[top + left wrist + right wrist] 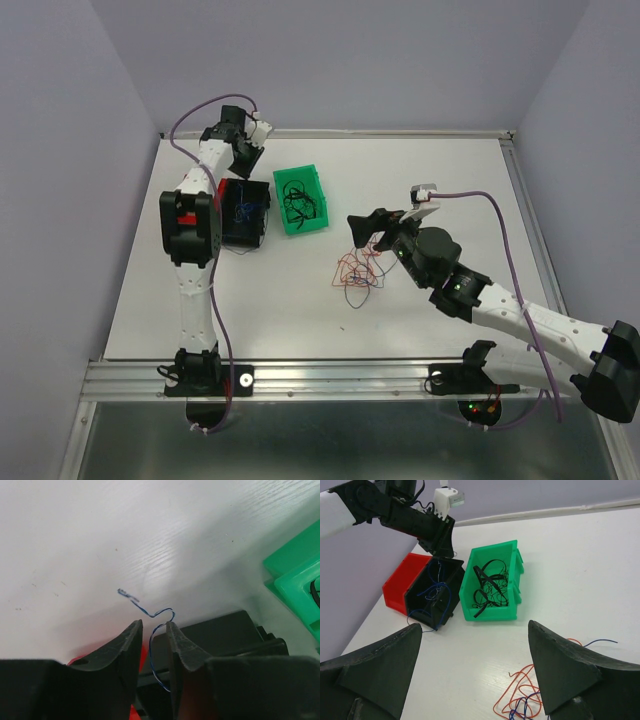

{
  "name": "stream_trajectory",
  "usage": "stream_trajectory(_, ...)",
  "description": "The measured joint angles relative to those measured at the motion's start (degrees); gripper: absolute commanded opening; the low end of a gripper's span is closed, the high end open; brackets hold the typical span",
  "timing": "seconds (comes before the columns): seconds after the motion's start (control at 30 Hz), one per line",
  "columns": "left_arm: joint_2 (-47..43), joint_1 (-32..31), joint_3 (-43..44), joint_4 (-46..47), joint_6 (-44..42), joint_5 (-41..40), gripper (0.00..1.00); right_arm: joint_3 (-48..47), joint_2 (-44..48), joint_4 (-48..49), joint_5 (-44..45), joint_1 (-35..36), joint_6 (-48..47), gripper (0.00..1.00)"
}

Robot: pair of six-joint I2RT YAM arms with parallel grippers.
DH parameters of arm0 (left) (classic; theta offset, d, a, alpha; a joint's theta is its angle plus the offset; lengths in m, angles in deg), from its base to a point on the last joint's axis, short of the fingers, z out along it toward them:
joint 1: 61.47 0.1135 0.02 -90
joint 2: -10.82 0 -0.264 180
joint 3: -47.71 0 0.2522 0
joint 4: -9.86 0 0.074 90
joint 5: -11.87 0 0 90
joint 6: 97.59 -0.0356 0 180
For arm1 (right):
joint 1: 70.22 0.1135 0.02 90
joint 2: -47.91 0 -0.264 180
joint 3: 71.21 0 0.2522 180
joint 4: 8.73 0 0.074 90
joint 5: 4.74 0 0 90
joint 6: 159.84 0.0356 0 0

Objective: Untangle the cables

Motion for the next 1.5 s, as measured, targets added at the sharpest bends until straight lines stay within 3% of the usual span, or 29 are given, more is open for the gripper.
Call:
stream_trajectory(0.07, 0.5, 0.0, 0.0, -0.1, -0.1, 0.2, 0.25, 0.0, 0.0, 0.0, 0.0, 0.0, 0.0, 0.91)
stream_trajectory(0.17, 0.8, 0.0, 0.0, -0.7, -0.2, 0.3, 0.0, 0.0, 0.0, 0.0, 0.0, 0.0, 0.0, 0.91)
stream_trajectory(0.4, -1.4, 0.0, -2.8, 2.5, 0.7, 0.6, 0.0, 0.0, 0.0, 0.0, 0.0, 0.0, 0.0, 0.91)
stream_trajectory(0.67, -26.1, 0.0, -28.9, 16.5, 1.6, 2.6, 0.0, 0.0, 0.0, 0.0, 0.0, 0.0, 0.0, 0.91)
stream_trajectory(0.87, -36.9, 0.0, -40.1, 24.2, 0.8, 2.5, 0.0, 0.0, 0.0, 0.0, 0.0, 0.0, 0.0, 0.91)
stream_trajectory(1.1, -35.8, 0.2, -49.7, 24.6, -1.3, 5.3, 0.0, 0.0, 0.0, 0.0, 0.0, 0.0, 0.0, 0.91)
stream_trajectory(1.4, -25.9, 0.3, -49.3, 25.7, -2.6, 6.7, 0.0, 0.0, 0.0, 0.0, 0.0, 0.0, 0.0, 0.91)
stream_trajectory(1.5, -22.9, 0.3, -48.9, 25.3, -2.8, 6.6, 0.08, 0.0, 0.0, 0.0, 0.0, 0.0, 0.0, 0.91)
